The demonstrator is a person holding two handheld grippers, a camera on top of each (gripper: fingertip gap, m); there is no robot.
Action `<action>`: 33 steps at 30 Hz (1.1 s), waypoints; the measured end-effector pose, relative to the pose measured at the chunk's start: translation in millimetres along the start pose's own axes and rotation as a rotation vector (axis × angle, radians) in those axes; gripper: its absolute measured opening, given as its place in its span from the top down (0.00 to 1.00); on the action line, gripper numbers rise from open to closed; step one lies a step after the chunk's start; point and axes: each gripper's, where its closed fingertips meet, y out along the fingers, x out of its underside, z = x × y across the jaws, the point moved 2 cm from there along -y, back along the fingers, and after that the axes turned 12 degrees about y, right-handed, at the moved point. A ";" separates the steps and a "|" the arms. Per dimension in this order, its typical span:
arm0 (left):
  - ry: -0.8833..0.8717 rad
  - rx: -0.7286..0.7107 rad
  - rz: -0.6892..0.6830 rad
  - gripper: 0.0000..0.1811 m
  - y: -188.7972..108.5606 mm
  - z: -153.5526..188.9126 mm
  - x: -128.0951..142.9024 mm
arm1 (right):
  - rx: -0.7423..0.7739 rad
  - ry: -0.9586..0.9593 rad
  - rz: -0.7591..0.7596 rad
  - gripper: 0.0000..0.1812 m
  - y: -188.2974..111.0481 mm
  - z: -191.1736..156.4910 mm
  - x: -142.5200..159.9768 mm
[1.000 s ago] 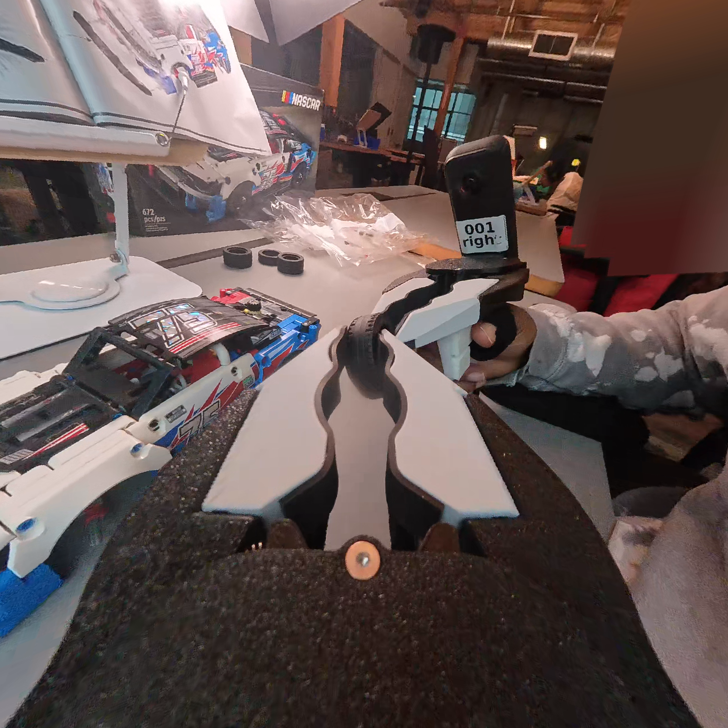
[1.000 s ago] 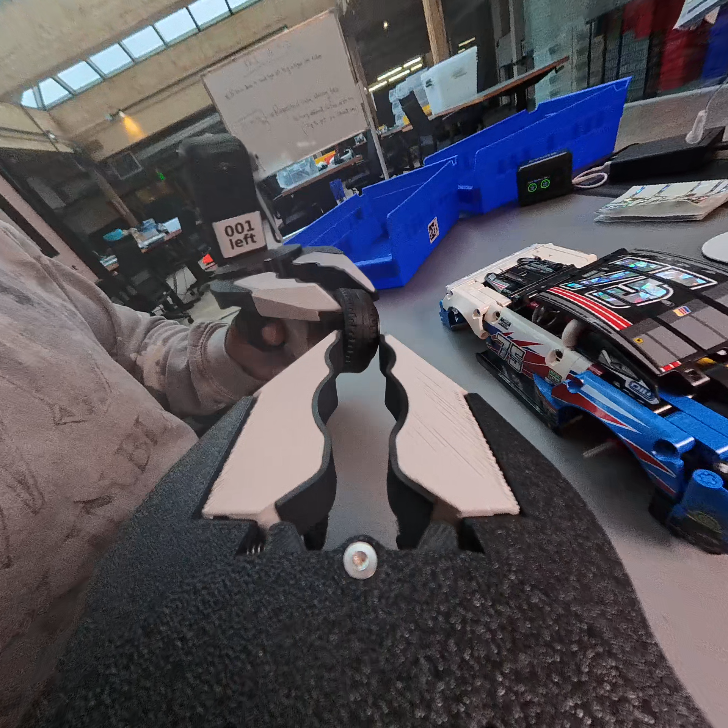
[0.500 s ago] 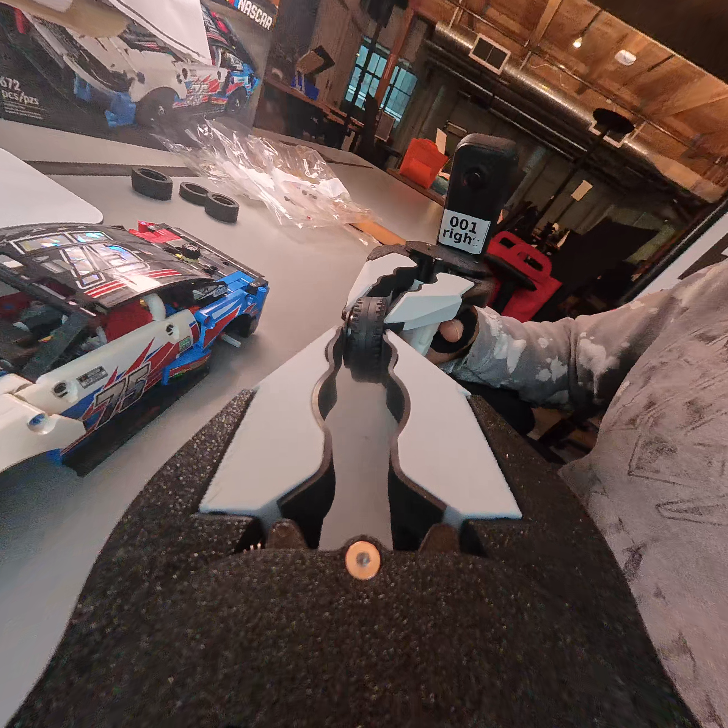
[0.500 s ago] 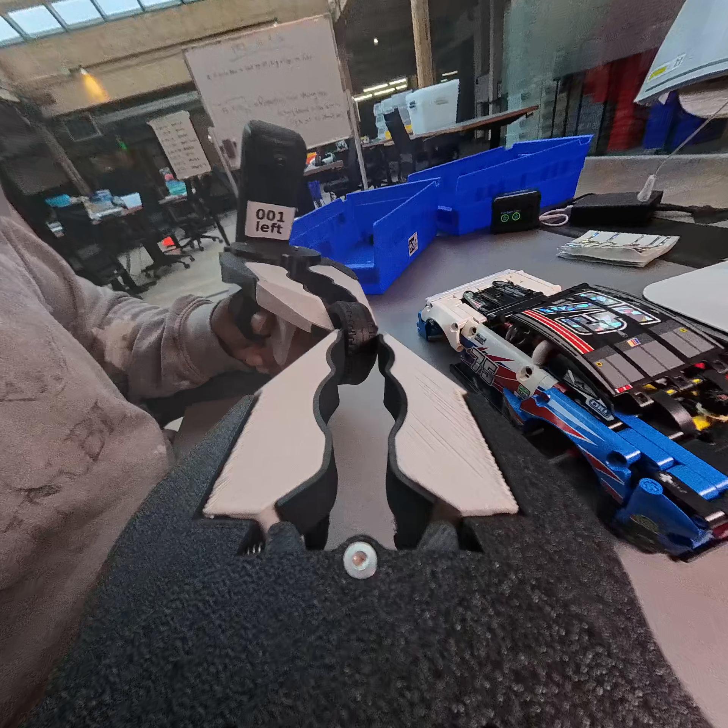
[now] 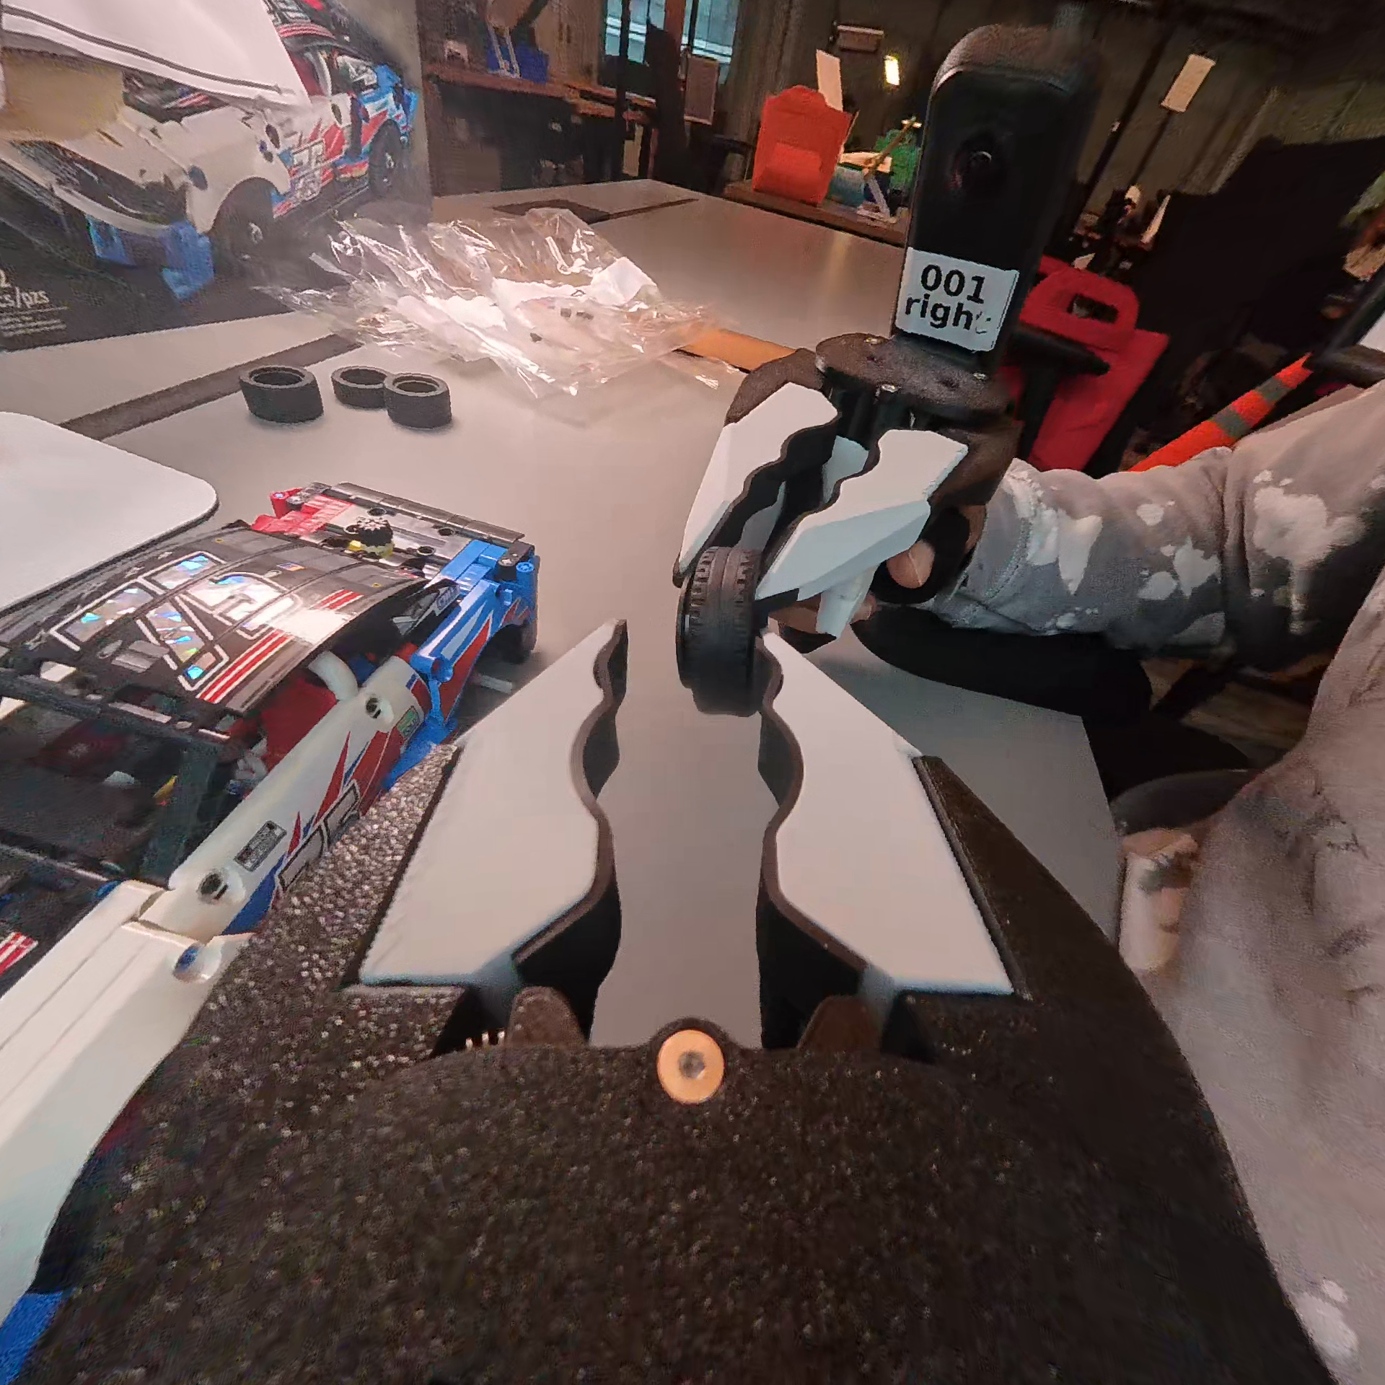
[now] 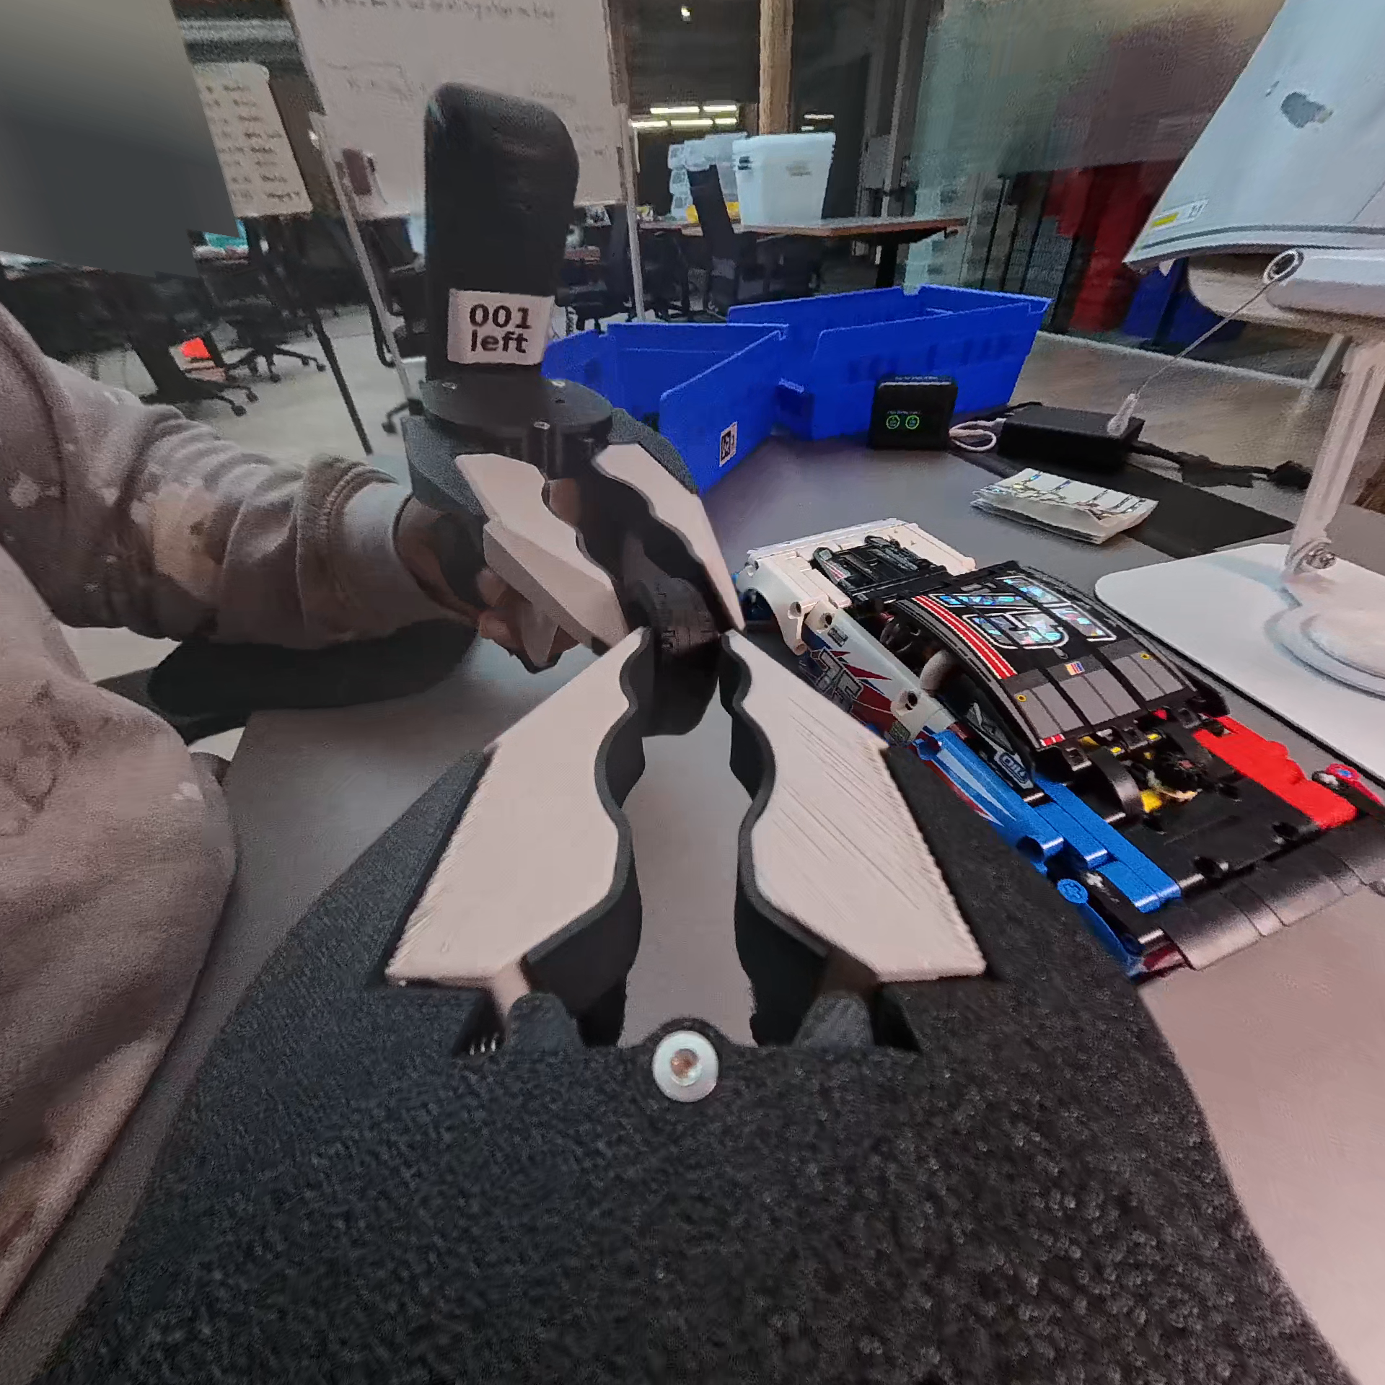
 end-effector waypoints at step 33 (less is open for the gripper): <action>0.322 -0.131 0.007 0.90 -12.3 12.0 -6.1 | 0.063 -0.379 -0.021 0.93 -0.4 -22.0 -0.7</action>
